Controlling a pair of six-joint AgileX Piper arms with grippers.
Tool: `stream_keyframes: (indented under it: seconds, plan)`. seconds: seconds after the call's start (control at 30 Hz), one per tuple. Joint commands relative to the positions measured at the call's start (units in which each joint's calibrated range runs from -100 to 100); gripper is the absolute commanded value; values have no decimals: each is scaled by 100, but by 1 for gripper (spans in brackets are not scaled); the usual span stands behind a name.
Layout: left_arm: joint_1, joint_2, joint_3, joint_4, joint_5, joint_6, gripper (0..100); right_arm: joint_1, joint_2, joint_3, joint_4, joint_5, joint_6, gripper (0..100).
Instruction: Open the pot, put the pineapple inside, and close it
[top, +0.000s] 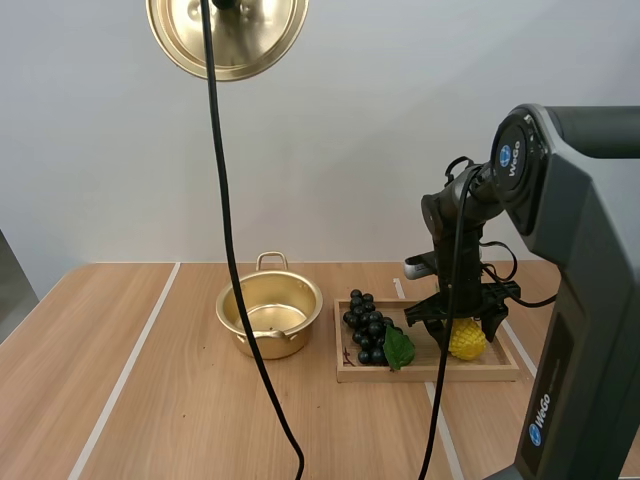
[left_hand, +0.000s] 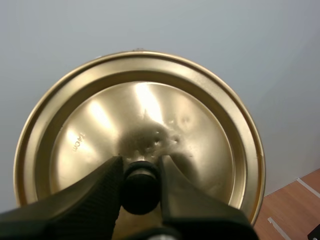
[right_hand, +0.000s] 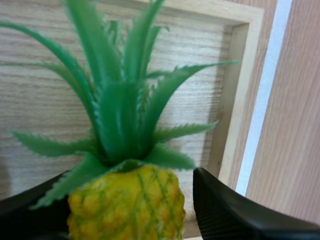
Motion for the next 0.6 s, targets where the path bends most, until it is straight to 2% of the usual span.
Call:
stream_keyframes:
  seconds: [0.0, 0.03, 0.07, 0.1, 0.2, 0.4, 0.57]
  plan:
    - [-1, -61, -69, -98, -240, 15, 0, -25, -24, 12, -35, -1, -54, 100]
    - [-1, -61, -69, -98, -240, 15, 0, -25, -24, 12, -35, -20, -54, 100]
    - [-1, -61, -69, -98, -240, 15, 0, -25, -24, 12, -35, -34, -54, 93]
    - [-1, -61, -69, -98, -240, 15, 0, -25, -24, 12, -35, -34, -54, 76]
    - [-1, -61, -69, -98, -240, 15, 0, -25, -24, 12, -98, -53, -54, 1]
    - [-1, -61, -69, -98, -227, 15, 0, -25, -24, 12, -213, -95, -51, 0]
    - [-1, -61, -69, -125, -263, 15, 0, -25, -24, -246, -288, 462, -266, 0]
